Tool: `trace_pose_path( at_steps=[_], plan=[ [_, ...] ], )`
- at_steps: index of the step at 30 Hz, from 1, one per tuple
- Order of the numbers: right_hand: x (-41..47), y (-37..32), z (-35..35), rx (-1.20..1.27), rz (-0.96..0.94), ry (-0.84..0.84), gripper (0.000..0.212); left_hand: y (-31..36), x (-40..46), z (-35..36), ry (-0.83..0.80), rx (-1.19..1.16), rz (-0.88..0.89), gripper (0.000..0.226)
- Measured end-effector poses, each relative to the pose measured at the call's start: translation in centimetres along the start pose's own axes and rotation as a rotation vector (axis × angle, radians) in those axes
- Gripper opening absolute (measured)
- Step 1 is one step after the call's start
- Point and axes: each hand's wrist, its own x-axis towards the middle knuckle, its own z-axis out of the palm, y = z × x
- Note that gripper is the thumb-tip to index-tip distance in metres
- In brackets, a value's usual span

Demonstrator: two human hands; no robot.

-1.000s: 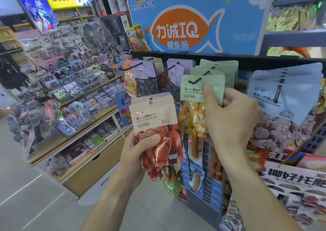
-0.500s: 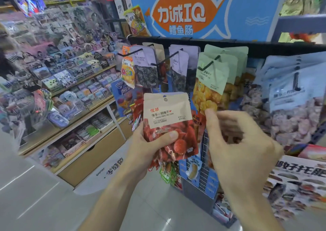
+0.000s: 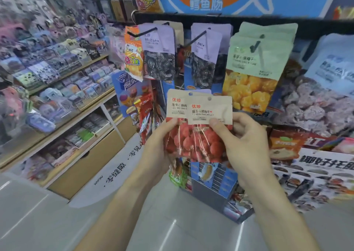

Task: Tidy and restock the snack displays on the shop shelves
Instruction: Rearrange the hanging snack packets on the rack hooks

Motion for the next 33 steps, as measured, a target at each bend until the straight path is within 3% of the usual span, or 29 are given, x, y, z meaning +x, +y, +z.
trace_pose_path(
  at_steps=[7,13,20,26,33],
  plan=[
    [-0.3,0.2,3.1,0.095,0.022,0.056,0.017,-0.1,1.5,-1.8,-0.022,0.097,0.105,0.042],
    [-0.4,0.6,4.4,0.125,-0.053,0.166,0.016,0.9,3.0,-2.8,-0.081,0.103,0.032,0.034],
    [-2.0,0.1,4.0,0.092,-0.205,0.369,0.019,1.8,4.1,-3.4,-0.026,0.196,0.192,0.023],
    [-3.7,-1.6,2.7,0.123,-0.319,0.475,0.020,4.5,4.4,-1.8,-0.012,0.306,0.489,0.025],
    [-3.9,-2.2,2.2,0.138,-0.317,0.475,0.021,5.6,5.0,0.3,-0.033,0.301,0.486,0.026]
  ],
)
